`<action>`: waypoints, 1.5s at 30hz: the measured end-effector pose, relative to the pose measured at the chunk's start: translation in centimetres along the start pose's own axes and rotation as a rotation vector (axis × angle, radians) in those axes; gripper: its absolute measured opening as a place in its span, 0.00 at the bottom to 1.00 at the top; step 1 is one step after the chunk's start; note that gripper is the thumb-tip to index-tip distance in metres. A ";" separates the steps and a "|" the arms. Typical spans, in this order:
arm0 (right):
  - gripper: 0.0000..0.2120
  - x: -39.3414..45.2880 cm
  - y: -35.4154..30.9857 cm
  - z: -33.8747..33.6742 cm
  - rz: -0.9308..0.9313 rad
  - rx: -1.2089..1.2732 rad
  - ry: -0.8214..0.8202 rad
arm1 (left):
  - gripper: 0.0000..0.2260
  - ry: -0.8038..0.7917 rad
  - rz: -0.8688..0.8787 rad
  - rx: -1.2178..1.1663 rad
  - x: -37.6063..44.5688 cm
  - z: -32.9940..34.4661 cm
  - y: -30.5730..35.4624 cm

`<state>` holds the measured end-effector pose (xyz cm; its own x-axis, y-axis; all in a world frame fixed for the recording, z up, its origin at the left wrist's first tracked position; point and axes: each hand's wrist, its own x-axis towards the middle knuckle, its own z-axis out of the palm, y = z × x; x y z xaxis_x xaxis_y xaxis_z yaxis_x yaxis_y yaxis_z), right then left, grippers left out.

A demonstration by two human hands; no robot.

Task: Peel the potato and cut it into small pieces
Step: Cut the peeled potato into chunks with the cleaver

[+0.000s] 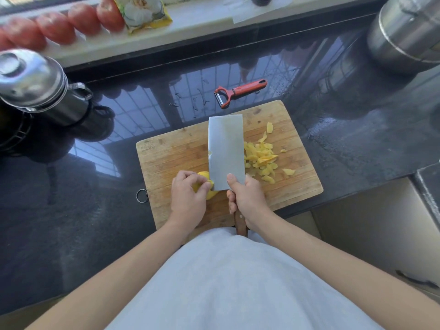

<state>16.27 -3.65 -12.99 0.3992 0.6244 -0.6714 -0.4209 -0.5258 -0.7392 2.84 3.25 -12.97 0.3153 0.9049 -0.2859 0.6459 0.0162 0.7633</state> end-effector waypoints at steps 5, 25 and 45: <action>0.08 -0.4 0.5 0.2 -0.030 0.034 0.016 | 0.05 0.018 -0.026 -0.041 -0.1 0.0 0.2; 0.09 -0.9 0.2 -0.2 -0.024 0.066 0.089 | 0.06 0.019 -0.017 -0.061 -0.7 -0.8 0.9; 0.12 -1.8 -5.6 -12.3 -0.003 -0.090 0.300 | 0.20 -0.460 0.149 0.538 8.2 4.1 11.7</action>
<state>27.93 -8.89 -8.27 0.6286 0.4343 -0.6451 -0.3509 -0.5818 -0.7337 15.81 9.07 -8.79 0.6111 0.6089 -0.5059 0.7886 -0.4126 0.4560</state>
